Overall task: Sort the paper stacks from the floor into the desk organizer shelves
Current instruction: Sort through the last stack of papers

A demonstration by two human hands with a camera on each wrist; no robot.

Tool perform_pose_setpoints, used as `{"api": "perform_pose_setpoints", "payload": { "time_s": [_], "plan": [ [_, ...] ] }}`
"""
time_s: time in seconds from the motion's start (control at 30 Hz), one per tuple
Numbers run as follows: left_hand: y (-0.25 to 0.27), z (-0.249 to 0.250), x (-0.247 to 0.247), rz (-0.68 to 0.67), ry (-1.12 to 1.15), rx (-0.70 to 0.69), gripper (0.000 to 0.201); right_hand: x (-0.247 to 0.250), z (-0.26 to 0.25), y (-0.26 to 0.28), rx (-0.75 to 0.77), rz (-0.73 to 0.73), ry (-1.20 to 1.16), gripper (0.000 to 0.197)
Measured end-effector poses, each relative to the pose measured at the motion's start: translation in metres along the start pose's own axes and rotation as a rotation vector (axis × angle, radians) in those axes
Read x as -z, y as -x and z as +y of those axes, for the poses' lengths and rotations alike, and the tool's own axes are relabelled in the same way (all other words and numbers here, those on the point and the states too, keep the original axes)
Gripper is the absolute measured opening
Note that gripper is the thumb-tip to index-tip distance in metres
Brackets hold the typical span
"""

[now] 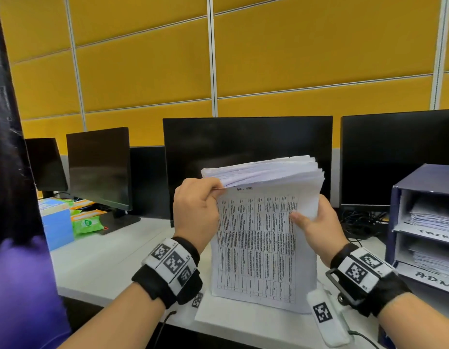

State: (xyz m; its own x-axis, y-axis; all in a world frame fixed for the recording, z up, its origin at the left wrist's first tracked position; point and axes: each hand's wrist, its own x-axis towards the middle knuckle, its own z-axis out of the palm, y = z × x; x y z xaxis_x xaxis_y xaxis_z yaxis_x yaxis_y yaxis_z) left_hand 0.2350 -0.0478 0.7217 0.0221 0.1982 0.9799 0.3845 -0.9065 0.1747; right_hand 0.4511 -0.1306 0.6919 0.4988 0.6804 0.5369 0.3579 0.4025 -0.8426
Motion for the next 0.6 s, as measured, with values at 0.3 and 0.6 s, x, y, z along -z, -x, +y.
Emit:
{"api": "perform_pose_setpoints", "payload": {
  "time_s": [0.3,0.6],
  "plan": [
    [0.005,-0.021,0.003,0.101,0.419,0.658,0.025,0.002,0.001,0.001,-0.033,-0.034,-0.056,0.029],
    [0.013,-0.059,0.007,0.138,0.249,0.788,0.029,0.003,0.005,-0.001,-0.038,-0.023,-0.047,0.025]
  ]
}}
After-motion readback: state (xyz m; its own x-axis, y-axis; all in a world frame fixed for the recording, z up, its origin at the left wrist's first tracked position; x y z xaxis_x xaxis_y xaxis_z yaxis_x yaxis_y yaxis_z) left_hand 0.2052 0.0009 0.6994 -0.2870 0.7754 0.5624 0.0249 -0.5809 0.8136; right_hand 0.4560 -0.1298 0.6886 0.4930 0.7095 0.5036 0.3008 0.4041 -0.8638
